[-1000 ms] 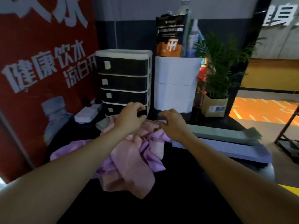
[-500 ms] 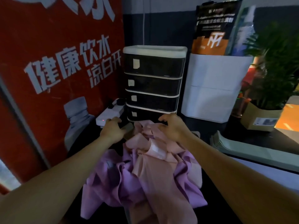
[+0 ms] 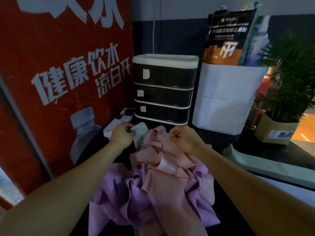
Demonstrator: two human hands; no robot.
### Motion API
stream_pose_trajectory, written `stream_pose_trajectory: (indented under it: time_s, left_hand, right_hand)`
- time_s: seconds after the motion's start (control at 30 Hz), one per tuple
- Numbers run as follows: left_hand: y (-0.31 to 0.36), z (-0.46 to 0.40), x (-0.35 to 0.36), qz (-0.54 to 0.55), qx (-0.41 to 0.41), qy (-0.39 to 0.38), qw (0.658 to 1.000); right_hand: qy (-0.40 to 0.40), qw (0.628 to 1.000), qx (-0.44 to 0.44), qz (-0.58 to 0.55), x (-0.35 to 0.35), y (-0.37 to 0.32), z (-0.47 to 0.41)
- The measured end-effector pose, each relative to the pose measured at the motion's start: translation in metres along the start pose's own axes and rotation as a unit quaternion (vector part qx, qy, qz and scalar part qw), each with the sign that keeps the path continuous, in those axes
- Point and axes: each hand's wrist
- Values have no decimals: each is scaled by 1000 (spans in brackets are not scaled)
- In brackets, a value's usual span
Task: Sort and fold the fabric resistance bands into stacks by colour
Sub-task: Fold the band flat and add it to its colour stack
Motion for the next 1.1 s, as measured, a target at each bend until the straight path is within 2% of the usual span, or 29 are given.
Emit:
stream_pose_trajectory:
  time_s: [0.13, 0.3, 0.47, 0.57, 0.73, 0.87, 1.1]
  left_hand:
    - [27, 14, -21, 125, -4, -28, 992]
    - [69, 40, -48, 133, 55, 13, 990]
    - [112, 74, -68, 241, 74, -59, 966]
    - [134, 96, -74, 314, 75, -112, 940]
    - [155, 126, -76, 396, 52, -171, 901]
    - [163, 138, -73, 451, 24, -212, 867]
    - [175, 155, -63, 483, -8, -233, 844]
  right_hand:
    - [15, 1000, -14, -13, -16, -17, 6]
    - [36, 997, -21, -64, -41, -40, 13]
    - [41, 996, -63, -57, -65, -60, 25]
    - [52, 993, -94, -42, -74, -65, 36]
    - [84, 987, -121, 58, -91, -59, 64]
    - [115, 985, -120, 44, -100, -54, 80]
    - [162, 979, -126, 3, -112, -54, 98]
Point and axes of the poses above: each hand's wrist, its own z-axis away from the middle knuckle, its own x-axis out of the palm, y = z × x, and after that the axes turned 13 degrees about -x, right-handed
